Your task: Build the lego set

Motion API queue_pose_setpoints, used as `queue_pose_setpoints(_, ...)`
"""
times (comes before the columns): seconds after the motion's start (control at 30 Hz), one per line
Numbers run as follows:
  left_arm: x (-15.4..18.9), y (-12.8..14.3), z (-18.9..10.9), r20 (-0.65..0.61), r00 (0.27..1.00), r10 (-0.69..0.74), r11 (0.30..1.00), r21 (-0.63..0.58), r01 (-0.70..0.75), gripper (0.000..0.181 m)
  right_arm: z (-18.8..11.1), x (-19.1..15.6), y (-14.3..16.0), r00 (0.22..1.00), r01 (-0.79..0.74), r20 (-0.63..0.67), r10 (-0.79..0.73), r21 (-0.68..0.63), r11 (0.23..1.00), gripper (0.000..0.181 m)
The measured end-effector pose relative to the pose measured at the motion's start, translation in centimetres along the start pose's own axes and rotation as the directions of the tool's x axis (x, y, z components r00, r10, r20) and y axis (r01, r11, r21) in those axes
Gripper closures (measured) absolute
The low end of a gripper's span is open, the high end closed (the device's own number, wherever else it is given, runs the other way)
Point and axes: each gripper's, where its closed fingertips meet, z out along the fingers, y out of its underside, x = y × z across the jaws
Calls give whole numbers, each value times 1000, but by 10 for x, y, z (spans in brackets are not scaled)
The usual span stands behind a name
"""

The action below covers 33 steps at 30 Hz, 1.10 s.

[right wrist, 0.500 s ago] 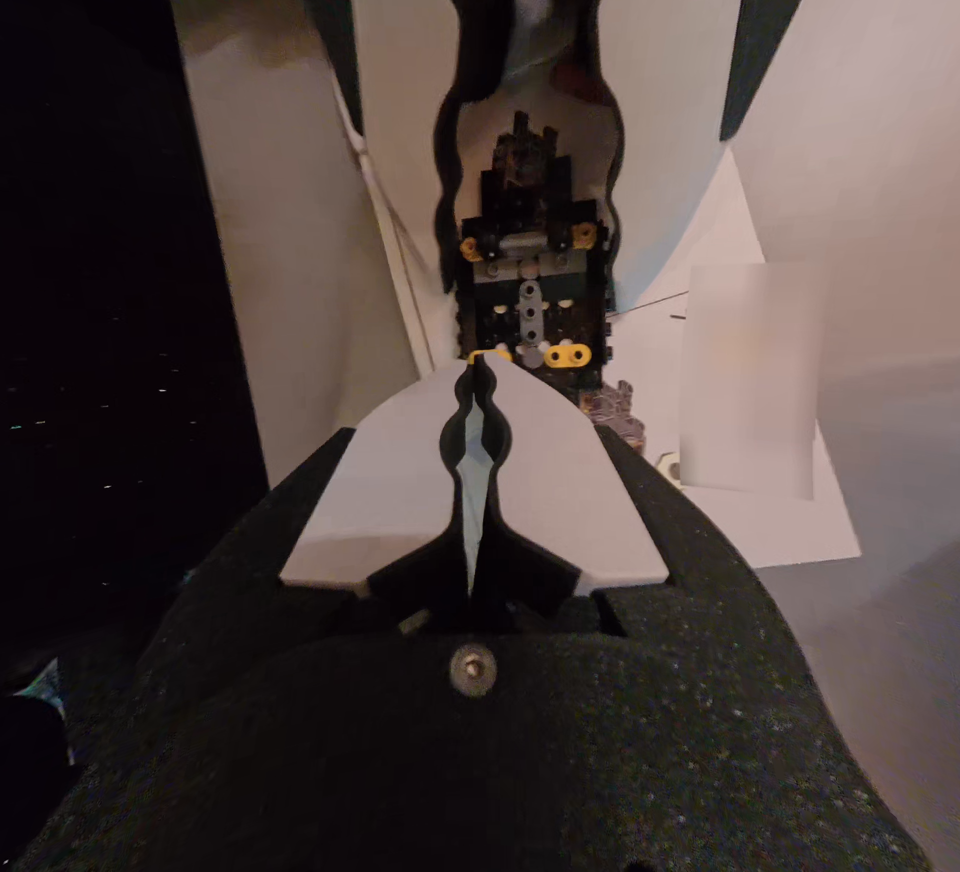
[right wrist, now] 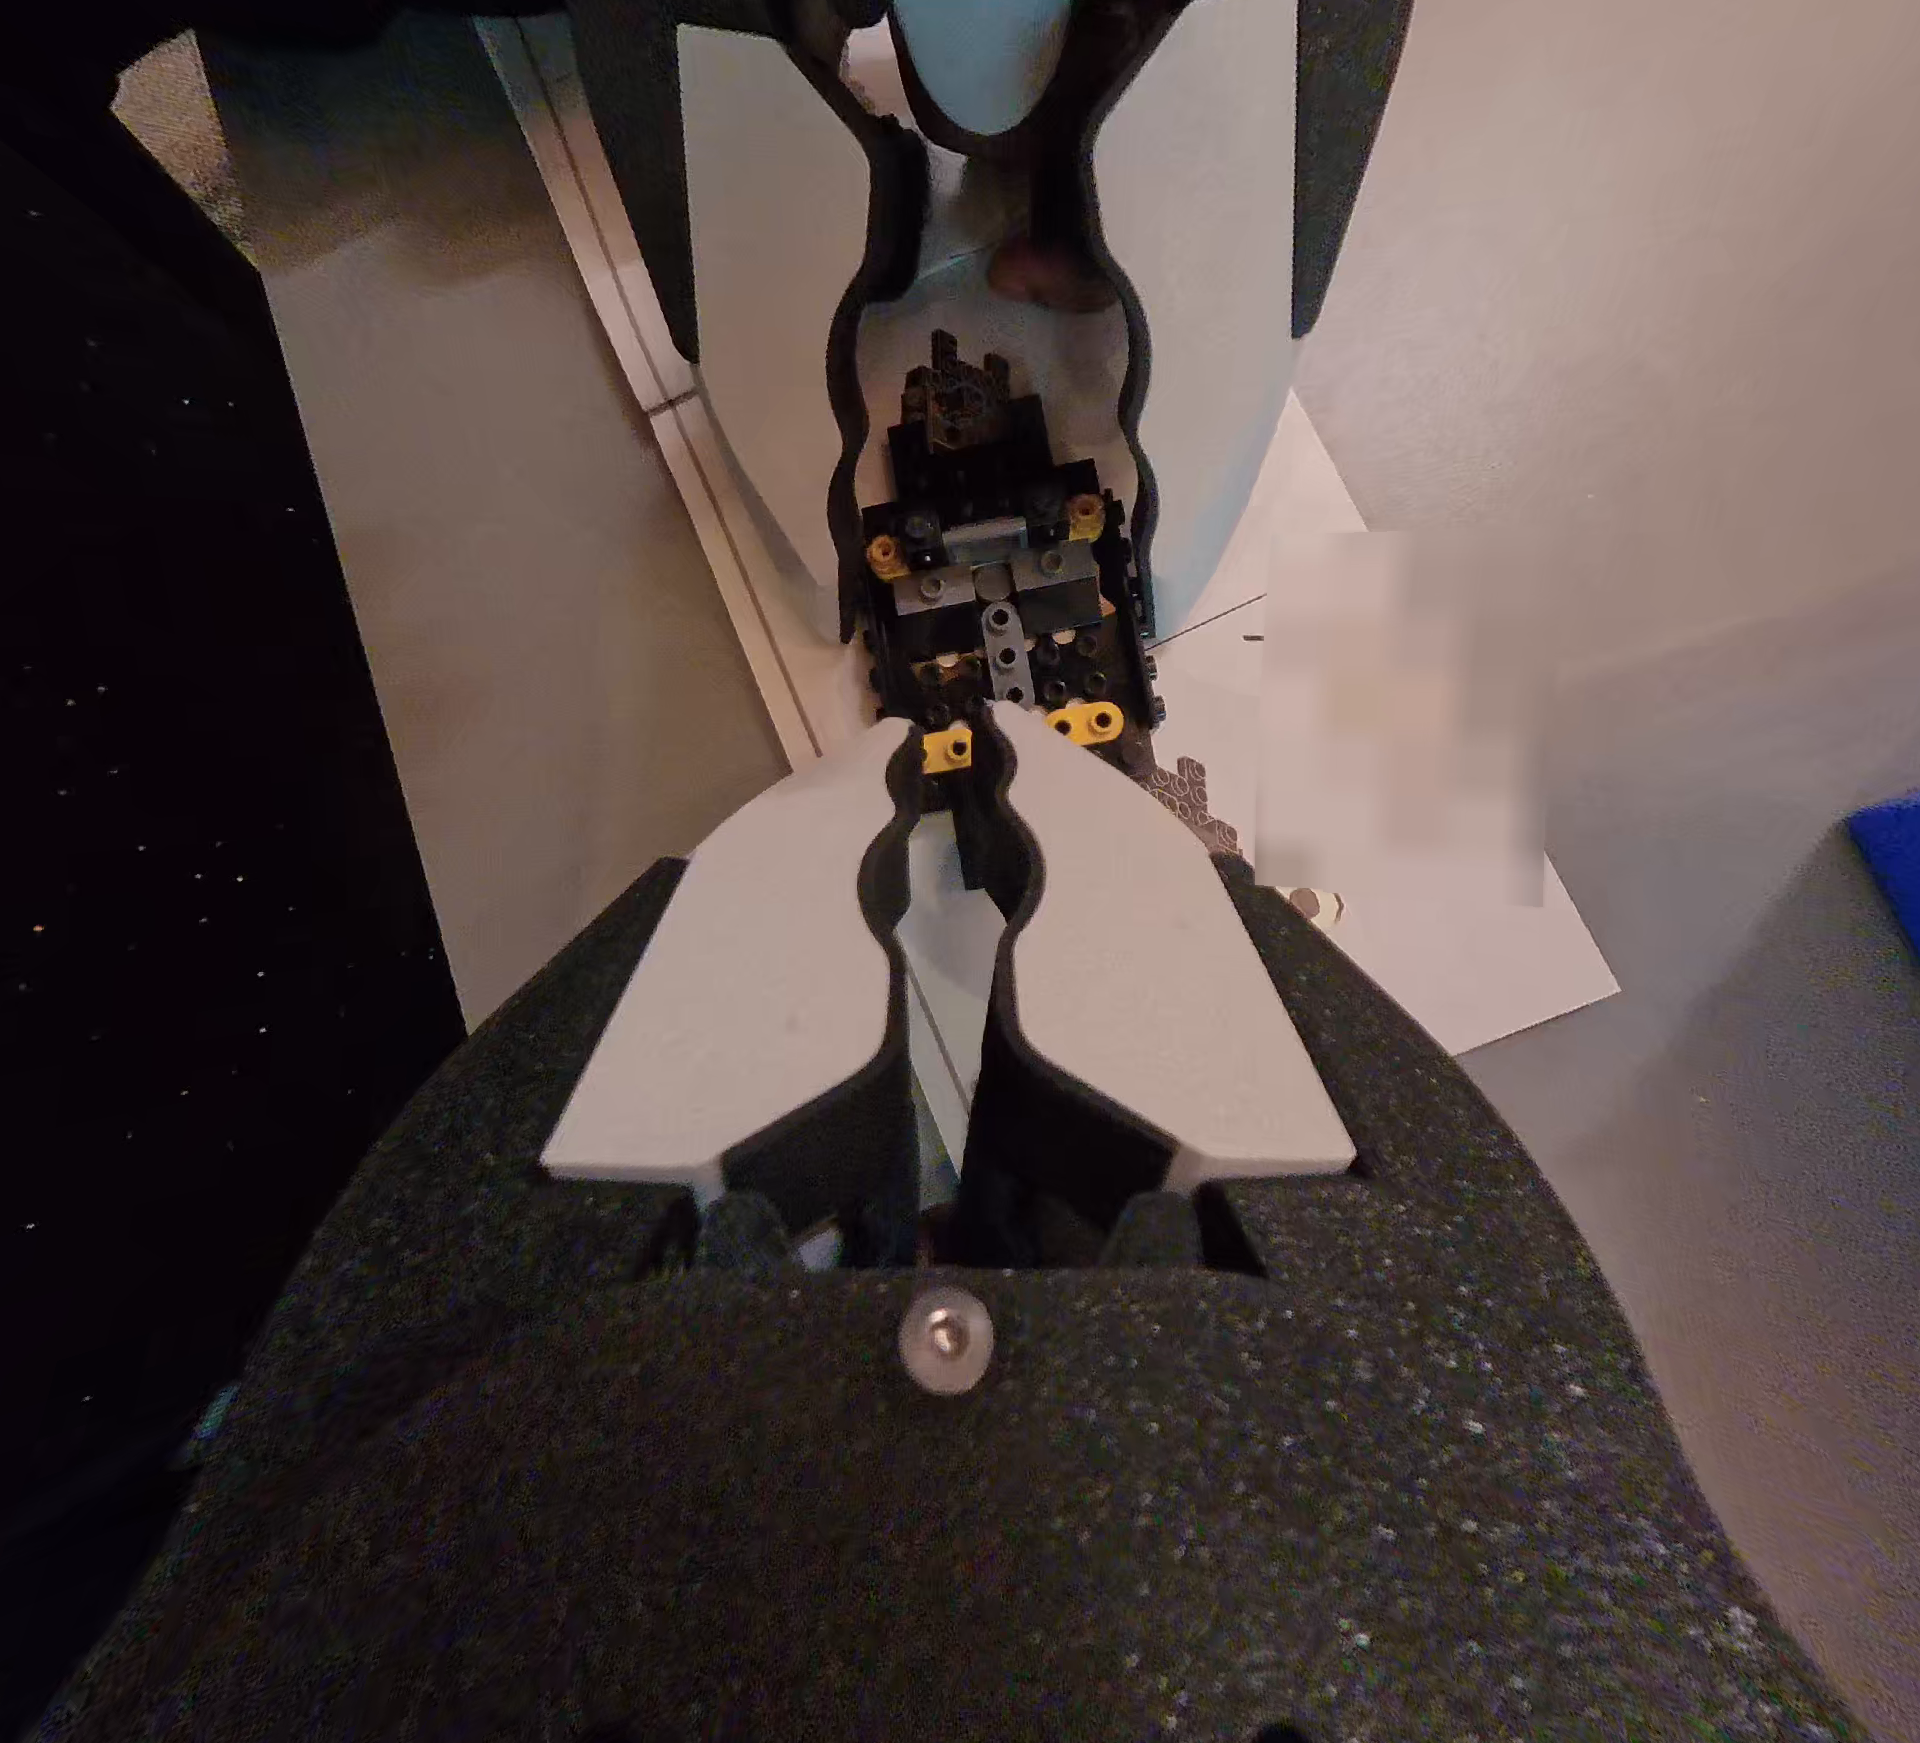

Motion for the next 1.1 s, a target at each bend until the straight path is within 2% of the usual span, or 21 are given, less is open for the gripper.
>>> queue_pose_setpoints(0.33, 0, 0, 0, 3, 1000, 0, 1000, -2, 0, 122, 9, 2, 7, 1000, 6, 2, -6, -63, 998, 179)
queue_pose_setpoints(1.1, 0, 0, 1, 1, 1000, -2, 1000, 3, 2, 122, 9, 7, 10, 996, 93, 22, -90, -216, 972, 180)
